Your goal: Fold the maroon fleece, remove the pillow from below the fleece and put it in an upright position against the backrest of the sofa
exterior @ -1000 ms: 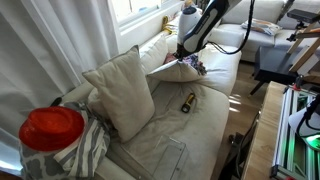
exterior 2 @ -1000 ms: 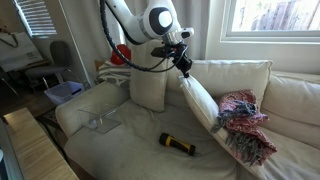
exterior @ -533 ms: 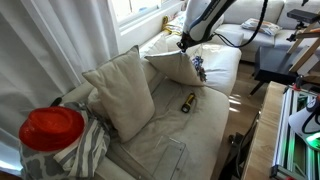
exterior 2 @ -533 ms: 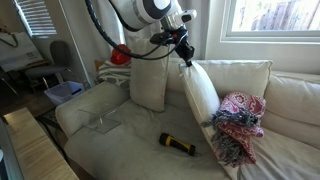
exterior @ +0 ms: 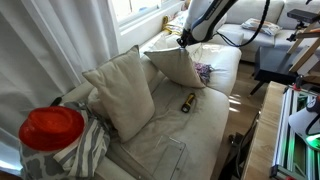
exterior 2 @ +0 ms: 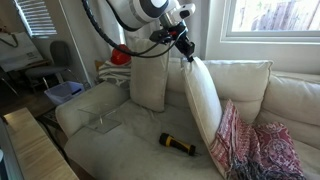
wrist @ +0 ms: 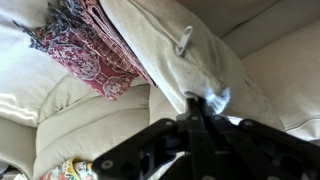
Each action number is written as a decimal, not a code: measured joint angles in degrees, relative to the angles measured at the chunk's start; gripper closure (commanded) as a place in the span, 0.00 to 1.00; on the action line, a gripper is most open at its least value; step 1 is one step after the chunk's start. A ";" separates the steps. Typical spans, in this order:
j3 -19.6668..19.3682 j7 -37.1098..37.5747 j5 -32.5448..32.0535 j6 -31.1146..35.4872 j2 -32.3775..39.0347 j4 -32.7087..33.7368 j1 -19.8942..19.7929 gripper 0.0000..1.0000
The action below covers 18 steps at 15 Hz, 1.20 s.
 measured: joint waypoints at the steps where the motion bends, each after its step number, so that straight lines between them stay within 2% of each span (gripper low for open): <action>1: 0.01 0.00 0.01 0.00 0.00 0.09 0.01 0.99; 4: -0.82 1.17 1.87 0.00 0.05 0.46 0.44 0.99; 7: -4.38 4.70 4.42 -0.19 -1.80 1.29 1.50 0.99; 10: -8.49 10.81 4.51 -2.30 -5.72 1.80 3.21 0.99; 13: -10.55 17.46 4.64 -4.28 -9.18 1.91 4.89 0.99; 18: -13.55 26.53 4.18 -3.95 -8.99 2.09 9.28 0.99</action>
